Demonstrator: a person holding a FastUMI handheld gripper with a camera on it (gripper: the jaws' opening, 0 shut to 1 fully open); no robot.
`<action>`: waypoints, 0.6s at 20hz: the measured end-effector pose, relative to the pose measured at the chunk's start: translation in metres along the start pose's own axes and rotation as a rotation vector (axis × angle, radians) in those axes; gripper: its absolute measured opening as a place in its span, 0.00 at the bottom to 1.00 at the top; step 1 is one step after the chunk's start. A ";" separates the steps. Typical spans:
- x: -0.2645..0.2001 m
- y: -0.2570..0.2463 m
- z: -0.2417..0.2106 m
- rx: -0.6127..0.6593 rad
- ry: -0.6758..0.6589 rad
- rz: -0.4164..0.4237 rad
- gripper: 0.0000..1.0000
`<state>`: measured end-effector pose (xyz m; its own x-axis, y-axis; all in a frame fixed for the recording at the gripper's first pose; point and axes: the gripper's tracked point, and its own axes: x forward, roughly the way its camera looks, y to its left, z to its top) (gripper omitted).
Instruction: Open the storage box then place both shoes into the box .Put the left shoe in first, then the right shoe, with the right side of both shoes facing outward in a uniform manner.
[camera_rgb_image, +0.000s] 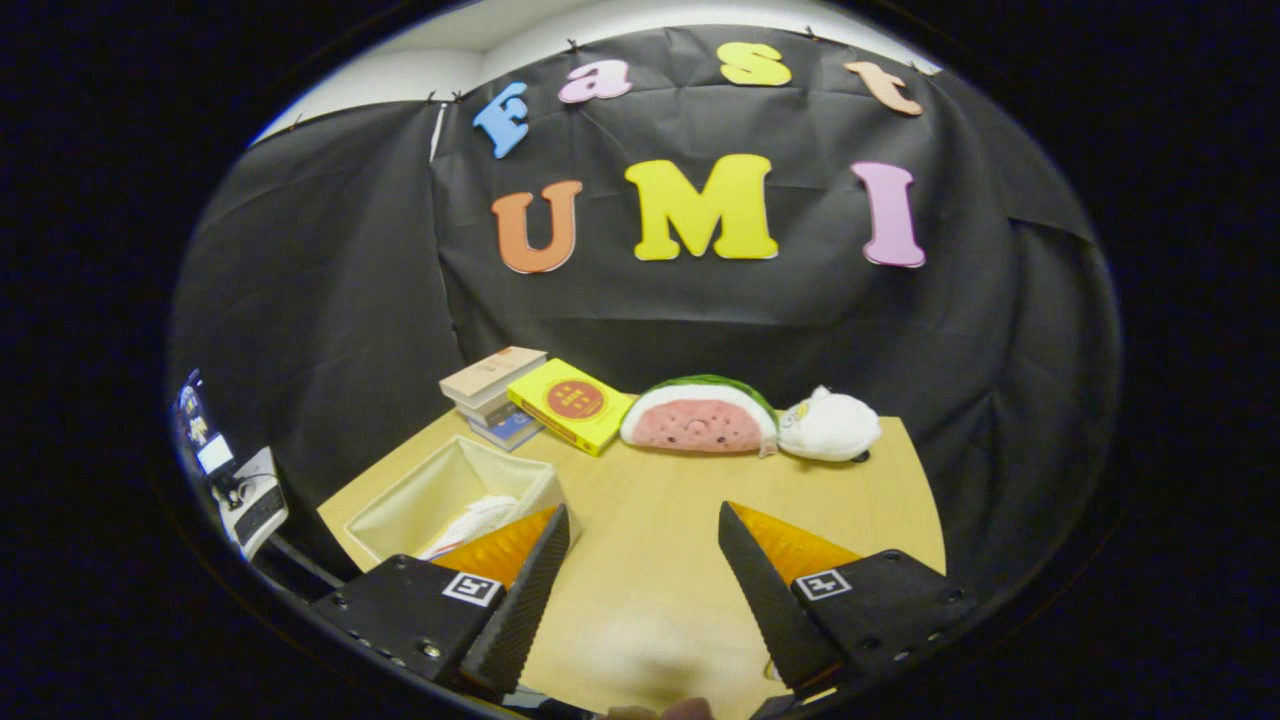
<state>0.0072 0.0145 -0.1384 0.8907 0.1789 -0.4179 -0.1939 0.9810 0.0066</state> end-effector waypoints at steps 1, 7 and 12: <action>-0.001 -0.023 -0.008 0.016 0.016 -0.022 0.91; 0.002 -0.144 -0.085 0.089 0.179 -0.136 0.91; 0.027 -0.201 -0.158 0.155 0.338 -0.181 0.91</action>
<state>0.0049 -0.1900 -0.2946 0.7147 -0.0070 -0.6993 0.0410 0.9987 0.0319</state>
